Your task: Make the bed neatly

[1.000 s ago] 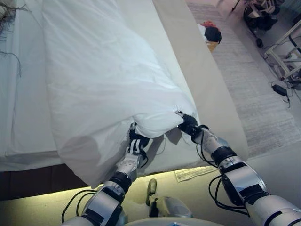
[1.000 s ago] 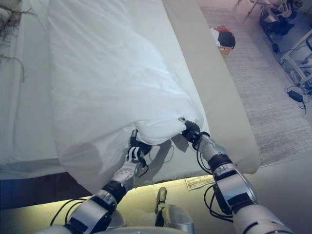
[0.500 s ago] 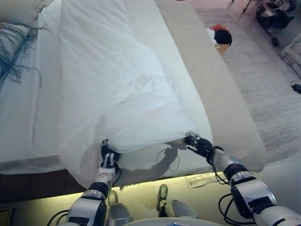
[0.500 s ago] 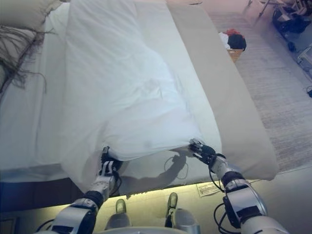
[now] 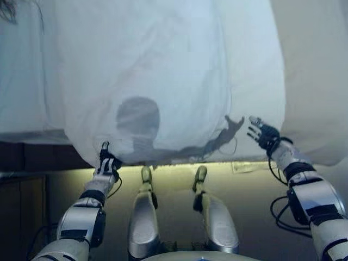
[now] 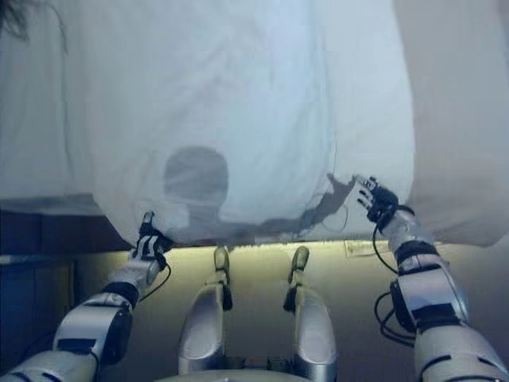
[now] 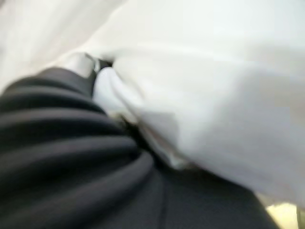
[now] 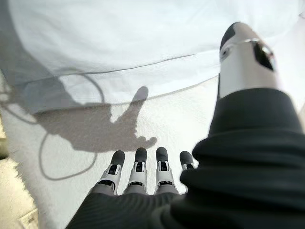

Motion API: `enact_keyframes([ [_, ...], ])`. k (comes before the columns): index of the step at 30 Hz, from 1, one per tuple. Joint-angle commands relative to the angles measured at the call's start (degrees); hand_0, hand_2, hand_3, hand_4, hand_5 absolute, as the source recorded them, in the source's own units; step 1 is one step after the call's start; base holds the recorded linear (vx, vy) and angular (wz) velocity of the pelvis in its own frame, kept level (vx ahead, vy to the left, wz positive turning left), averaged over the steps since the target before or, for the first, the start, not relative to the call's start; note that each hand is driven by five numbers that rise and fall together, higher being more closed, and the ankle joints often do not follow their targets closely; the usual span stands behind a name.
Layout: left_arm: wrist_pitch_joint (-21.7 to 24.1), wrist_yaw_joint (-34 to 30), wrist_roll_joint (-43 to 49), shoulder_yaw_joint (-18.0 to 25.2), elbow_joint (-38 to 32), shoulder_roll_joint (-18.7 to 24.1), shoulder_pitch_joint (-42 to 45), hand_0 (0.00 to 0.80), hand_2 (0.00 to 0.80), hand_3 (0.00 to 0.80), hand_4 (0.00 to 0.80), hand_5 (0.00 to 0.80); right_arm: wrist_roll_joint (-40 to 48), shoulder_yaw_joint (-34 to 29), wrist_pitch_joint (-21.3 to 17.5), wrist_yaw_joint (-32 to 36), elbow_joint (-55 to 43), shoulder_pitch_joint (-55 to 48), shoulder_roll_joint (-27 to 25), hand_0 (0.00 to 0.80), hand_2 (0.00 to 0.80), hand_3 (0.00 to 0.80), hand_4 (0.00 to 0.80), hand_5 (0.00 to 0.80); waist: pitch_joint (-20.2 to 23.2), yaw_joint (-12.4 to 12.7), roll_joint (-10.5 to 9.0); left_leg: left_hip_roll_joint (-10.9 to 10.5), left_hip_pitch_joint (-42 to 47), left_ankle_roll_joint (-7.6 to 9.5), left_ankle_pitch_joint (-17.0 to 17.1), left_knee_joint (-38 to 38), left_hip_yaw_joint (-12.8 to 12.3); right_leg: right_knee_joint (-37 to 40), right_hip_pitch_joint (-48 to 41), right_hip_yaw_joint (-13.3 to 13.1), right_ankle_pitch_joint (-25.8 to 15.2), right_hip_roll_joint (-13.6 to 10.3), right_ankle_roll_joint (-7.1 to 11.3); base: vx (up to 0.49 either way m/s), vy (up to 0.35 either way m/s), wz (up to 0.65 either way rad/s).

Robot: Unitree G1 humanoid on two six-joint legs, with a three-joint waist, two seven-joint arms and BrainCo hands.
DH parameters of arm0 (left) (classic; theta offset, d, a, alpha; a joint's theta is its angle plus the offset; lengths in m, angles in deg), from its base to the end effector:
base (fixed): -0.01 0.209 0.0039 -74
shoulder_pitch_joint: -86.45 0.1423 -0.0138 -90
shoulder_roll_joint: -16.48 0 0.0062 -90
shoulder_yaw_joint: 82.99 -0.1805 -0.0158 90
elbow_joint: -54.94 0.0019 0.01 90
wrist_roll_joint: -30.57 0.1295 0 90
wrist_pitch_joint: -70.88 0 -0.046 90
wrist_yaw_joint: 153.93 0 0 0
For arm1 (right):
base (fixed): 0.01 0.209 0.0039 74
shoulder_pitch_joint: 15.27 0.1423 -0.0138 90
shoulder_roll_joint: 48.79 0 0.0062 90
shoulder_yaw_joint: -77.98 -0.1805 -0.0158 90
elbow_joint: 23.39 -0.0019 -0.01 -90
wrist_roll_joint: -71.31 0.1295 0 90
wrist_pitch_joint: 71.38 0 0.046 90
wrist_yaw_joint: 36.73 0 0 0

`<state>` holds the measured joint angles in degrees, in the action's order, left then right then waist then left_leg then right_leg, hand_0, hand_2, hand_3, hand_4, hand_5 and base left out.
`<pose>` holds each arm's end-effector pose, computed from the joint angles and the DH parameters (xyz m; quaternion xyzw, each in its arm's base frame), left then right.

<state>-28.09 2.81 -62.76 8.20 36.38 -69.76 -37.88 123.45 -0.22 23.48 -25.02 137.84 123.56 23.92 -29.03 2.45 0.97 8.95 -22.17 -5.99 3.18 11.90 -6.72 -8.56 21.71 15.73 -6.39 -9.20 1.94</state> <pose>0.2599 0.2337 0.0014 -0.6340 0.0893 0.0790 0.7641 0.3067 -0.2815 0.0958 0.1674 0.1512 -0.0757 0.9713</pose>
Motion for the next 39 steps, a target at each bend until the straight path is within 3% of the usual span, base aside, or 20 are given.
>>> enact_keyframes([
  [1,0.75,2.49,-2.54,1.53,1.06,4.48,0.38,0.800,0.800,0.800,0.800,0.800,2.13,0.30,-2.69,-0.17,-1.75,3.62,-2.34,0.000,0.000,0.000,0.000,0.000,-0.76,1.21,-1.73,-0.87,-4.55,0.26,-8.21,12.51,1.78,-7.86,2.61,-3.42,3.81,-8.46,7.77,-0.120,0.235,0.08],
  [6,1.66,4.15,-3.45,3.35,-1.44,5.59,2.80,0.800,0.800,0.800,0.800,0.800,2.04,-0.19,-3.48,0.13,-2.73,3.42,-3.24,0.000,0.000,0.000,0.000,0.000,-0.77,1.39,-0.15,-2.48,-5.63,1.75,-8.67,11.67,0.41,-7.95,5.20,-6.35,1.19,-10.54,9.41,-0.080,0.205,0.02],
  [8,2.32,4.31,-3.79,4.32,-2.80,6.23,4.10,0.800,0.800,0.800,0.800,0.800,2.09,-0.24,-3.68,0.29,-3.52,2.57,-3.32,0.000,0.000,0.000,0.000,0.000,-0.77,1.77,0.35,-2.82,-5.20,2.34,-7.71,10.03,-0.05,-11.09,6.07,-5.33,3.04,-9.08,9.21,-0.082,0.205,-0.02],
  [10,3.33,5.01,-3.94,5.66,-4.37,7.40,5.58,0.800,0.800,0.800,0.800,0.800,2.22,0.02,-3.60,0.17,-5.00,1.45,-2.94,0.000,0.000,0.000,0.000,0.000,-0.77,2.84,1.03,-2.69,-4.03,2.83,-5.94,7.21,-0.46,-17.09,6.84,-2.51,7.17,-7.10,8.24,-0.071,0.191,-0.02],
  [12,3.74,4.69,-3.09,6.94,-4.91,8.77,6.08,0.800,0.800,0.800,0.800,0.800,2.67,0.13,-3.49,0.29,-5.31,0.94,-3.07,0.000,0.000,0.000,0.000,0.000,-0.77,3.32,1.64,-3.01,-2.72,2.93,-4.40,4.31,-0.57,-22.34,7.21,-1.33,12.03,-3.53,6.07,-0.053,0.094,-0.14],
  [13,3.63,4.03,-2.70,7.04,-4.92,9.87,6.12,0.800,0.800,0.800,0.800,0.800,3.12,-0.11,-3.97,0.48,-4.84,0.42,-3.37,0.000,0.000,0.000,0.000,0.000,-0.77,3.13,2.08,-3.68,-1.88,2.86,-3.59,2.58,-0.21,-24.53,7.38,-1.79,13.97,-0.54,5.02,-0.055,0.000,-0.19],
  [14,3.80,3.87,-2.23,7.04,-4.98,10.72,5.97,0.800,0.800,0.800,0.800,0.800,3.41,-0.57,-4.30,0.61,-4.28,0.28,-3.78,0.000,0.000,0.000,0.000,0.000,-0.76,3.00,2.35,-4.34,-0.99,2.61,-3.06,1.21,-0.36,-25.06,7.23,-1.73,15.09,0.64,4.52,-0.051,-0.047,-0.02],
  [16,2.32,3.50,-1.56,7.03,-4.70,12.89,4.97,0.800,0.800,0.800,0.800,0.800,3.93,-1.48,-5.14,0.08,-3.87,-1.60,-4.08,0.000,0.000,0.000,0.000,0.000,-0.47,2.33,2.80,-6.09,0.61,2.09,-2.22,-0.32,-1.59,-22.26,4.80,-1.20,13.55,0.80,4.40,-0.041,-0.078,0.34],
  [17,1.81,3.49,-0.51,7.12,-5.23,13.31,4.95,0.800,0.800,0.800,0.800,0.800,3.89,-2.15,-5.48,0.21,-4.09,-3.08,-4.41,0.000,0.000,0.000,0.000,0.000,-0.35,1.94,3.28,-5.73,1.21,1.85,-2.15,-0.40,-3.10,-22.51,4.31,-0.23,13.74,0.25,4.33,-0.030,-0.044,0.48],
  [19,0.91,1.94,3.70,8.73,-5.00,13.71,5.89,0.800,0.800,0.800,0.800,0.800,4.43,-5.29,-6.20,1.56,-3.91,-6.49,-5.81,0.000,0.000,0.000,0.000,0.000,0.07,0.50,3.94,-2.61,3.27,0.77,-2.65,0.83,-8.45,-23.48,2.77,3.28,15.58,-2.65,3.59,0.012,0.011,0.59],
  [21,1.25,1.06,4.50,9.50,-4.48,14.20,6.39,0.800,0.800,0.800,0.800,0.800,3.15,-7.00,-5.99,3.32,-2.42,-6.88,-6.90,0.000,0.000,0.000,0.000,0.000,0.40,-0.18,3.63,-0.88,4.05,-0.91,-4.58,3.96,-6.57,-24.53,1.20,2.48,18.20,-4.04,3.17,0.032,0.148,0.92],
  [23,1.51,1.47,3.73,10.69,-4.44,14.71,7.14,0.800,0.800,0.800,0.800,0.800,1.47,-6.84,-4.97,4.83,-0.36,-4.96,-8.33,0.000,0.000,0.000,0.000,0.000,1.21,-0.46,3.25,2.82,4.23,-2.35,-4.53,6.76,-3.28,-25.91,1.44,0.54,19.26,-4.94,2.02,-0.012,0.364,0.34],
  [25,1.86,1.02,4.35,12.33,-3.98,14.10,8.69,0.800,0.800,0.800,0.800,0.800,-0.14,-6.42,-3.35,5.51,0.44,-3.27,-9.31,0.000,0.000,0.000,0.000,0.000,2.83,-0.82,2.94,5.99,6.17,-3.02,-3.63,6.03,-1.00,-28.63,2.68,-1.78,20.58,-6.07,1.36,0.025,0.502,-0.31],
  [27,2.47,0.21,4.64,13.20,-3.70,13.33,9.76,0.800,0.800,0.800,0.800,0.800,-1.57,-6.11,-2.18,5.01,0.71,-1.96,-10.25,0.000,0.000,0.000,0.000,0.000,4.11,-1.10,3.34,7.56,7.94,-3.60,-1.66,3.26,-0.12,-30.17,4.04,-3.78,21.42,-7.33,1.43,-0.014,0.480,-0.36],
  [30,2.78,-0.73,4.38,13.48,-3.41,12.74,9.80,0.800,0.800,0.800,0.800,0.800,-3.42,-6.40,-0.55,3.96,1.00,-0.58,-12.62,0.000,0.000,0.000,0.000,0.000,5.00,-1.66,4.84,7.76,8.10,-4.21,-0.07,2.76,-1.93,-30.20,4.87,-4.32,20.96,-10.06,1.74,-0.080,0.407,-0.44],
  [32,2.59,-0.73,4.34,12.60,-3.54,12.36,9.46,0.800,0.800,0.800,0.800,0.800,-3.77,-6.13,0.50,3.57,1.00,0.28,-14.15,0.000,0.000,0.000,0.000,0.000,4.74,-1.76,5.95,6.82,6.56,-4.44,-0.08,5.09,-1.17,-30.45,5.40,-5.00,20.41,-11.81,2.12,-0.089,0.352,-0.02],
  [35,1.07,0.32,3.13,12.22,-2.50,13.18,8.49,0.800,0.800,0.800,0.800,0.800,-4.45,-5.57,1.02,5.64,1.74,1.55,-15.69,0.000,0.000,0.000,0.000,0.000,4.62,-2.20,7.17,5.66,5.53,-4.29,-2.23,7.86,-1.43,-32.13,7.43,-5.77,19.78,-14.33,3.07,-0.090,0.330,0.19],
  [39,-0.06,1.97,1.73,11.99,-1.77,13.85,8.87,0.800,0.800,0.800,0.800,0.800,-5.90,-4.39,1.05,7.27,1.91,2.43,-16.66,0.000,0.000,0.000,0.000,0.000,4.32,-2.38,7.93,4.60,3.35,-4.24,-4.81,11.75,-1.58,-32.58,9.07,-7.21,19.35,-15.58,3.89,-0.054,0.196,-0.03],
])
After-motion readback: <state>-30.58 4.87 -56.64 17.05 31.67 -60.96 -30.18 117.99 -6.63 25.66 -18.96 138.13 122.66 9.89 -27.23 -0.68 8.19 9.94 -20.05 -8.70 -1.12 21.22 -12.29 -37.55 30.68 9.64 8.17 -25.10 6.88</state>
